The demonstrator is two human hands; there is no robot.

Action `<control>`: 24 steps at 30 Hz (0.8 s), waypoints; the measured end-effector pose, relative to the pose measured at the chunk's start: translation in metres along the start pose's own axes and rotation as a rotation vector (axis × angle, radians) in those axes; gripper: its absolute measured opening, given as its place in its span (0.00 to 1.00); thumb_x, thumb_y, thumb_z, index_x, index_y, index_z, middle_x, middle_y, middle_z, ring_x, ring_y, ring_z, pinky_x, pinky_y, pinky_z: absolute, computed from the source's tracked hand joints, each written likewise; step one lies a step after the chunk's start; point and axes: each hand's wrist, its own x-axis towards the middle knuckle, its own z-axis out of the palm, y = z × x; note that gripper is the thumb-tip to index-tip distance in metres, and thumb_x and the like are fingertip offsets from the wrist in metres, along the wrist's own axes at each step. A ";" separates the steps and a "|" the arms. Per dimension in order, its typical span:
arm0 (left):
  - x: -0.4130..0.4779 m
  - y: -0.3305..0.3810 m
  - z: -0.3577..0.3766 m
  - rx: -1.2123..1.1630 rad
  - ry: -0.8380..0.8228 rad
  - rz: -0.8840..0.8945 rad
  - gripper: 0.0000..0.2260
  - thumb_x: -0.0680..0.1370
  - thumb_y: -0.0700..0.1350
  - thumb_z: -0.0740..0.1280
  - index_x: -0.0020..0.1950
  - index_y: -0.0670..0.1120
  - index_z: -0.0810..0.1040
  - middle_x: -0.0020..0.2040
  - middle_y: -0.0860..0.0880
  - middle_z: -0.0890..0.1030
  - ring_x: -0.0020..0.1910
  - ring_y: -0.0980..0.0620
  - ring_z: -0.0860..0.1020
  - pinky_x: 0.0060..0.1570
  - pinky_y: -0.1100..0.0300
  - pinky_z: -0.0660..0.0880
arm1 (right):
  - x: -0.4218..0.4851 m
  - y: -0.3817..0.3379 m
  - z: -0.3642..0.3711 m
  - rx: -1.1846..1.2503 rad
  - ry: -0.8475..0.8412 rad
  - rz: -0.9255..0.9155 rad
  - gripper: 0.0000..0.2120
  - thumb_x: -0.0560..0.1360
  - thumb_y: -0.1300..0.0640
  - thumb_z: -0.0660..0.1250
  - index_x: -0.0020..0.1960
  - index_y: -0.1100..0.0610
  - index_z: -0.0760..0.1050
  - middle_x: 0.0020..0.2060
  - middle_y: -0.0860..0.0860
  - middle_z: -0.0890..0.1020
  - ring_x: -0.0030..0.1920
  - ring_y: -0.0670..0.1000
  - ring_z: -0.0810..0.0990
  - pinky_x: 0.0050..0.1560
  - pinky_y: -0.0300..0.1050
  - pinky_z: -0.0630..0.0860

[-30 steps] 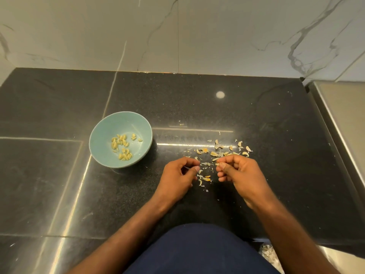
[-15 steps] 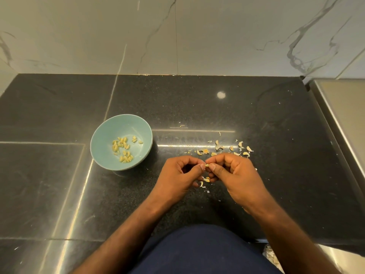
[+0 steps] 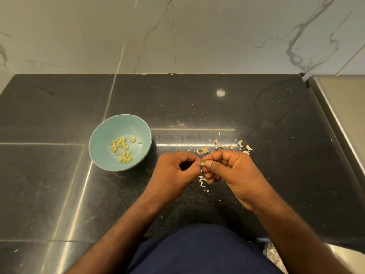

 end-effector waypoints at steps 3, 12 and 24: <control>0.001 0.001 0.003 -0.147 0.054 -0.136 0.05 0.79 0.38 0.68 0.46 0.40 0.84 0.34 0.46 0.82 0.33 0.54 0.80 0.35 0.63 0.77 | 0.000 0.000 0.002 -0.166 0.069 -0.145 0.08 0.77 0.65 0.69 0.49 0.54 0.82 0.39 0.49 0.85 0.40 0.46 0.83 0.42 0.41 0.81; -0.001 0.003 0.007 -0.288 0.068 -0.277 0.06 0.79 0.37 0.67 0.45 0.39 0.82 0.33 0.48 0.81 0.32 0.55 0.78 0.34 0.64 0.76 | 0.003 0.012 0.000 -0.743 0.095 -0.579 0.08 0.77 0.62 0.70 0.55 0.55 0.84 0.42 0.46 0.83 0.45 0.43 0.80 0.47 0.39 0.76; 0.000 0.012 0.009 -0.401 0.043 -0.326 0.06 0.80 0.38 0.64 0.45 0.39 0.78 0.33 0.48 0.77 0.32 0.54 0.76 0.33 0.63 0.74 | -0.003 0.009 0.021 0.260 0.128 -0.095 0.06 0.68 0.56 0.72 0.44 0.51 0.85 0.36 0.51 0.84 0.31 0.45 0.74 0.27 0.38 0.70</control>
